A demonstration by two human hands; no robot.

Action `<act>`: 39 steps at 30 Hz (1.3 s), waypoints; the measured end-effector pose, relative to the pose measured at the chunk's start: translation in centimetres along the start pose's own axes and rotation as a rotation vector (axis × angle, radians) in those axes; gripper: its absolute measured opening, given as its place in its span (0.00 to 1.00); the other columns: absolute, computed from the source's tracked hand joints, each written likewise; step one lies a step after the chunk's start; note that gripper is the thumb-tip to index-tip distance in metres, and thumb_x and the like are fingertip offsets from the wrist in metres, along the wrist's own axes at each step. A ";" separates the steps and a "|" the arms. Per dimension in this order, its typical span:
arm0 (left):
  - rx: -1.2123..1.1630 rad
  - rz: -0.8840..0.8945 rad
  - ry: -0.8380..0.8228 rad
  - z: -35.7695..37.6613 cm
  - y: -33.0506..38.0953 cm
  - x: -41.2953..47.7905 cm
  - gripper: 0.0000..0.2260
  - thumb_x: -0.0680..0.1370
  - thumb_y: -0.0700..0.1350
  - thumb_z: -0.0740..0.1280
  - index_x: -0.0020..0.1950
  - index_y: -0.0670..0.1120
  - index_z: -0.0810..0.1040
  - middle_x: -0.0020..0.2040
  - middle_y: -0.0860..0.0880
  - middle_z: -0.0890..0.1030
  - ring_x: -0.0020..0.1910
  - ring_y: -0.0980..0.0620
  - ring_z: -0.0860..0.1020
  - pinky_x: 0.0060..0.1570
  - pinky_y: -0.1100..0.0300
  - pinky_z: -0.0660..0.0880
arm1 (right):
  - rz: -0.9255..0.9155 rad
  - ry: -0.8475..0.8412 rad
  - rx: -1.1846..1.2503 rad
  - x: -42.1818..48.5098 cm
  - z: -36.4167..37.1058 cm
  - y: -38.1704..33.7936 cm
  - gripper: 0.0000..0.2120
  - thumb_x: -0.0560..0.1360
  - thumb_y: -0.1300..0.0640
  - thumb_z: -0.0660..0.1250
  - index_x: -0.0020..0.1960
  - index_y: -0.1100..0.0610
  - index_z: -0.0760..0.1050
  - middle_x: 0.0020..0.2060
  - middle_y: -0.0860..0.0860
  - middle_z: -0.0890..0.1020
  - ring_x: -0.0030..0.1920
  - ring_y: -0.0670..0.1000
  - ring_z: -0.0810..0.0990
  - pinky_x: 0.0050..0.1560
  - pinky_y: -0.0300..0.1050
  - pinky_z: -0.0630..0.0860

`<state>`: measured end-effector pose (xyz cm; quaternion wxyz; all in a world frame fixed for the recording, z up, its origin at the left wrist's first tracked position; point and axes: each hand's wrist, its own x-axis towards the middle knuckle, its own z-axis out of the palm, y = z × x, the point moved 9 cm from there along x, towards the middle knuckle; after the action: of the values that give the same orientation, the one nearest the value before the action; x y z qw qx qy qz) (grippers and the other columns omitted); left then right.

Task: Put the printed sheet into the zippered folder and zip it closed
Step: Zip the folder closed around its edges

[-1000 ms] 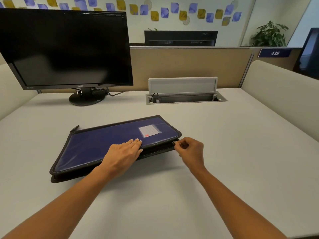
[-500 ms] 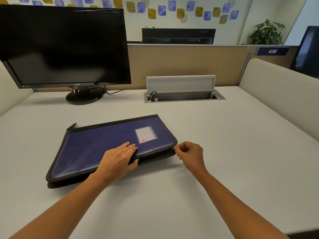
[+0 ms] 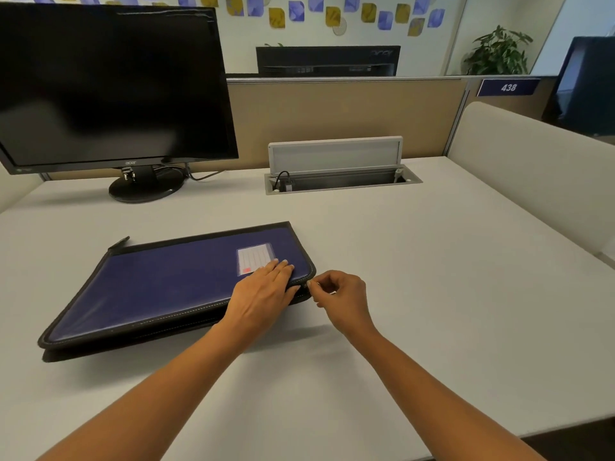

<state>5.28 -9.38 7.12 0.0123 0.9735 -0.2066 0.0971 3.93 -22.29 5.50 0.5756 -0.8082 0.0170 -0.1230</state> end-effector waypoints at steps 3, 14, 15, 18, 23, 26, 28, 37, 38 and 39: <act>-0.055 0.066 0.120 -2.2 0.3 -0.6 0.27 0.80 0.55 0.45 0.67 0.40 0.70 0.64 0.40 0.75 0.62 0.44 0.76 0.54 0.52 0.76 | -0.008 -0.004 0.028 0.0 0.2 -0.7 0.03 0.72 0.60 0.68 0.41 0.58 0.80 0.30 0.47 0.80 0.30 0.44 0.78 0.38 0.37 0.80; -0.088 0.185 0.350 -6.0 -1.4 -2.5 0.31 0.81 0.54 0.43 0.50 0.36 0.81 0.44 0.41 0.85 0.36 0.43 0.84 0.27 0.54 0.79 | -0.075 -0.014 0.086 1.1 0.9 -2.5 0.03 0.71 0.60 0.69 0.41 0.59 0.81 0.31 0.49 0.80 0.28 0.41 0.77 0.34 0.36 0.79; -0.094 0.192 0.368 -6.3 -1.5 -2.7 0.30 0.81 0.54 0.44 0.50 0.36 0.81 0.44 0.41 0.85 0.36 0.43 0.84 0.28 0.54 0.79 | -0.073 -0.010 0.092 1.3 0.9 -2.5 0.03 0.71 0.60 0.69 0.41 0.60 0.81 0.31 0.49 0.80 0.28 0.41 0.77 0.33 0.34 0.79; -0.119 0.216 0.386 -6.7 -1.7 -3.4 0.29 0.81 0.53 0.46 0.49 0.36 0.81 0.44 0.41 0.85 0.38 0.43 0.84 0.30 0.53 0.81 | -0.063 -0.008 0.110 2.1 1.0 -2.3 0.03 0.71 0.61 0.69 0.41 0.61 0.81 0.31 0.50 0.79 0.29 0.43 0.77 0.32 0.31 0.77; -0.127 0.251 0.387 -6.9 -2.1 -4.5 0.27 0.81 0.52 0.48 0.50 0.35 0.81 0.45 0.41 0.85 0.41 0.44 0.84 0.34 0.51 0.82 | -0.041 -0.033 0.059 2.8 1.9 -1.6 0.06 0.72 0.58 0.69 0.42 0.60 0.81 0.33 0.52 0.81 0.31 0.44 0.78 0.39 0.38 0.80; -0.138 0.276 0.369 -6.8 -2.7 -5.3 0.26 0.81 0.51 0.49 0.51 0.34 0.80 0.47 0.41 0.84 0.44 0.44 0.84 0.38 0.51 0.82 | -0.031 -0.077 0.079 2.5 2.5 -1.4 0.06 0.72 0.57 0.69 0.44 0.59 0.81 0.35 0.52 0.83 0.34 0.44 0.80 0.43 0.38 0.79; -0.150 0.276 0.354 -6.7 -3.4 -5.8 0.25 0.81 0.51 0.50 0.53 0.34 0.80 0.49 0.41 0.84 0.46 0.44 0.83 0.43 0.53 0.81 | -0.043 -0.096 0.124 2.1 3.0 -1.9 0.05 0.73 0.58 0.68 0.44 0.58 0.81 0.35 0.50 0.83 0.34 0.42 0.80 0.42 0.34 0.79; -0.284 0.104 0.354 -6.7 -5.5 -5.7 0.23 0.76 0.51 0.58 0.59 0.32 0.74 0.57 0.37 0.79 0.52 0.41 0.80 0.57 0.62 0.71 | -0.146 -0.060 0.155 2.2 3.3 -6.1 0.05 0.74 0.60 0.67 0.46 0.60 0.80 0.41 0.55 0.84 0.36 0.41 0.79 0.42 0.29 0.78; -0.295 0.058 0.360 -6.7 -5.5 -5.3 0.24 0.74 0.49 0.58 0.60 0.32 0.73 0.57 0.36 0.79 0.52 0.39 0.80 0.56 0.60 0.73 | -0.180 -0.052 0.138 2.2 3.2 -6.7 0.05 0.74 0.60 0.67 0.46 0.60 0.80 0.41 0.56 0.84 0.36 0.42 0.79 0.44 0.32 0.79; -0.305 0.017 0.365 -6.8 -5.4 -4.9 0.25 0.72 0.49 0.58 0.61 0.32 0.72 0.58 0.35 0.78 0.52 0.38 0.80 0.55 0.56 0.75 | -0.209 -0.045 0.126 2.0 3.2 -7.2 0.05 0.74 0.60 0.67 0.46 0.60 0.80 0.41 0.56 0.84 0.37 0.43 0.80 0.45 0.36 0.80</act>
<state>1.82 -2.06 12.94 0.1957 0.9248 -0.2216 0.2393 5.78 -17.23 11.63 0.6094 -0.7705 -0.0879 -0.1649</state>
